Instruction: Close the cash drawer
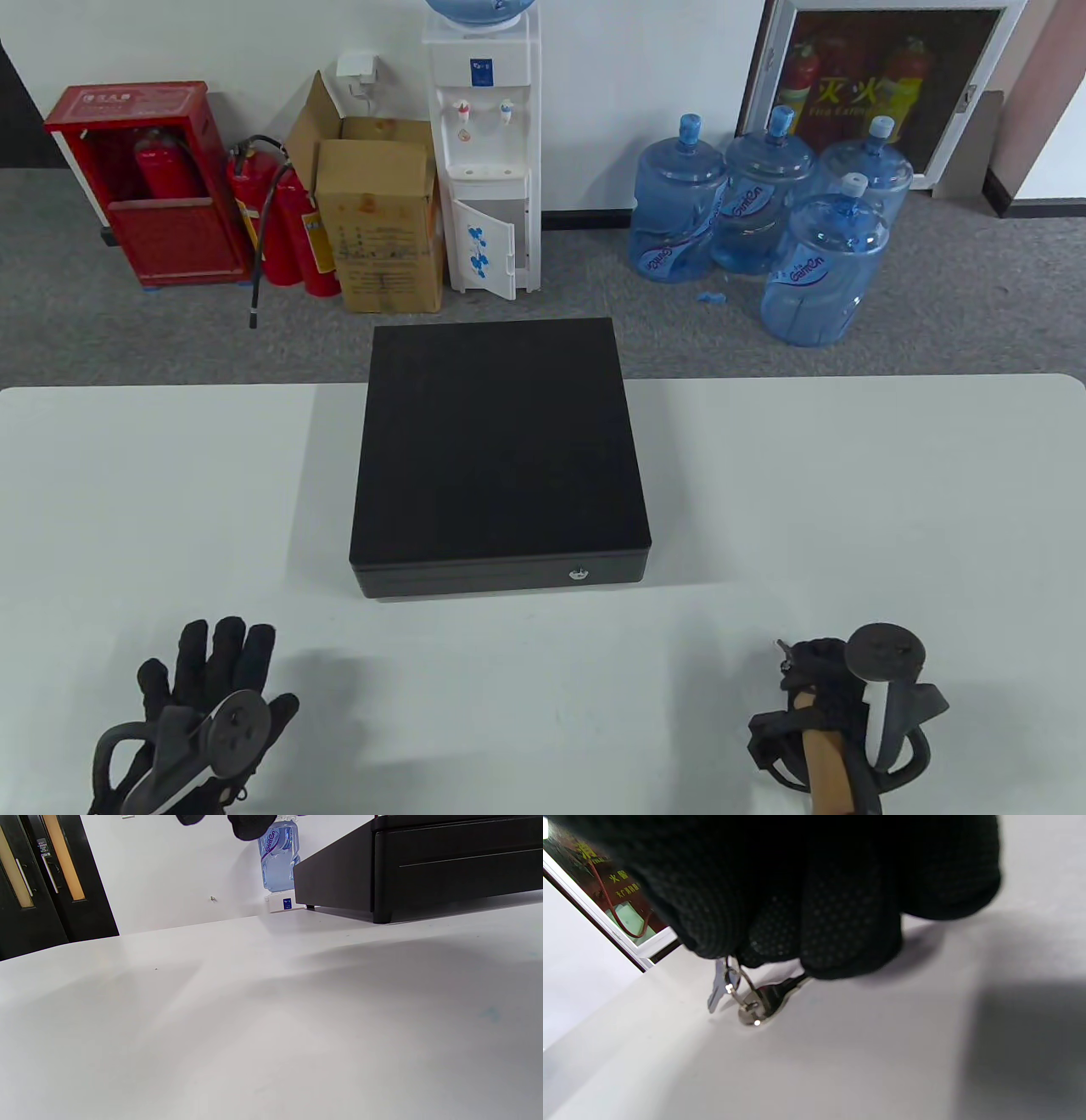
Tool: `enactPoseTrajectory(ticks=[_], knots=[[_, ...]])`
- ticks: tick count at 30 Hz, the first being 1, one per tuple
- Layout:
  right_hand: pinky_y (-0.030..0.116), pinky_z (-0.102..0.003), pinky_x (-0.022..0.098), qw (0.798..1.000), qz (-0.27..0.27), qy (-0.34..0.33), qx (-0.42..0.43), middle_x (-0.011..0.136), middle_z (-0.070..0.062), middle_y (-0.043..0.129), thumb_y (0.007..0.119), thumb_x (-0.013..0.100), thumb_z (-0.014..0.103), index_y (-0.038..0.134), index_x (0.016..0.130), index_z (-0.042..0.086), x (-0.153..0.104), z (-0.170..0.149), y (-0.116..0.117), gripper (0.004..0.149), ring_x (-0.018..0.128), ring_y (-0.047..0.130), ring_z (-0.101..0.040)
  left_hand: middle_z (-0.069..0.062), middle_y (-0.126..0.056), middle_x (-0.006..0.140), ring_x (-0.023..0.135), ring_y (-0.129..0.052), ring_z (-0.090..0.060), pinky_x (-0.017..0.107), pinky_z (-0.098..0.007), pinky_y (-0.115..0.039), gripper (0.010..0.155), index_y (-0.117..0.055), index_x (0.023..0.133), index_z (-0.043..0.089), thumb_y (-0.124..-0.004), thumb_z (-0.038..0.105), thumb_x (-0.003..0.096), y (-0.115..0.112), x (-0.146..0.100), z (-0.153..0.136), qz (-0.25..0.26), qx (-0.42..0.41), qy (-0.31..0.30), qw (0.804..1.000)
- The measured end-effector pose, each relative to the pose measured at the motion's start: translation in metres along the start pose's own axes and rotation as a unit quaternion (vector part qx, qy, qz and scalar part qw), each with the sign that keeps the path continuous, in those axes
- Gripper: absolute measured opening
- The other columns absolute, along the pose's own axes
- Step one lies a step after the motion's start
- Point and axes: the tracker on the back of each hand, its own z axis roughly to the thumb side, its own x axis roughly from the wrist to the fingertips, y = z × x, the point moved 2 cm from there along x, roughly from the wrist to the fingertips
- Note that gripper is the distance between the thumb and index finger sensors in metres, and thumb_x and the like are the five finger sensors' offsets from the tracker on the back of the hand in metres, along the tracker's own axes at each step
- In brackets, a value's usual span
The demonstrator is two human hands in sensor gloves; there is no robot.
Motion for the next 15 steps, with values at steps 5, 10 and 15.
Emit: enactPoseTrajectory(ticks=[5, 10, 15], knots=[[0.09, -0.038, 0.033, 1.0, -0.003, 0.008, -0.014, 0.055, -0.001, 0.102, 0.092, 0.033, 0.043, 0.097, 0.065, 0.025, 0.0012, -0.0003, -0.0001, 0.037, 0.028, 0.105, -0.014, -0.011, -0.034, 0.13, 0.12, -0.028, -0.045, 0.076, -0.074, -0.033, 0.081, -0.023, 0.119, 0.031, -0.045, 0.069, 0.0503, 0.0, 0.0, 0.0, -0.001, -0.001, 0.0, 1.0], [0.091, -0.038, 0.031, 0.999, -0.005, 0.018, -0.026, 0.052, 0.0, 0.103, 0.092, 0.032, 0.045, 0.098, 0.064, 0.025, 0.0015, -0.0019, -0.0012, 0.038, 0.026, 0.105, -0.013, -0.011, -0.034, 0.13, 0.12, -0.028, -0.045, 0.076, -0.074, -0.033, 0.081, -0.024, 0.119, 0.031, -0.045, 0.069, 0.0503, 0.0, -0.0001, -0.0001, -0.002, -0.002, 0.0, 1.0], [0.091, -0.038, 0.03, 0.999, -0.008, 0.026, -0.026, 0.05, 0.0, 0.103, 0.093, 0.032, 0.045, 0.099, 0.063, 0.025, 0.0021, -0.0036, -0.0053, 0.038, 0.025, 0.105, -0.013, -0.011, -0.034, 0.13, 0.12, -0.028, -0.045, 0.076, -0.074, -0.033, 0.081, -0.023, 0.119, 0.031, -0.045, 0.069, 0.0503, 0.0, 0.0, -0.0002, -0.002, -0.004, 0.0, 1.0]])
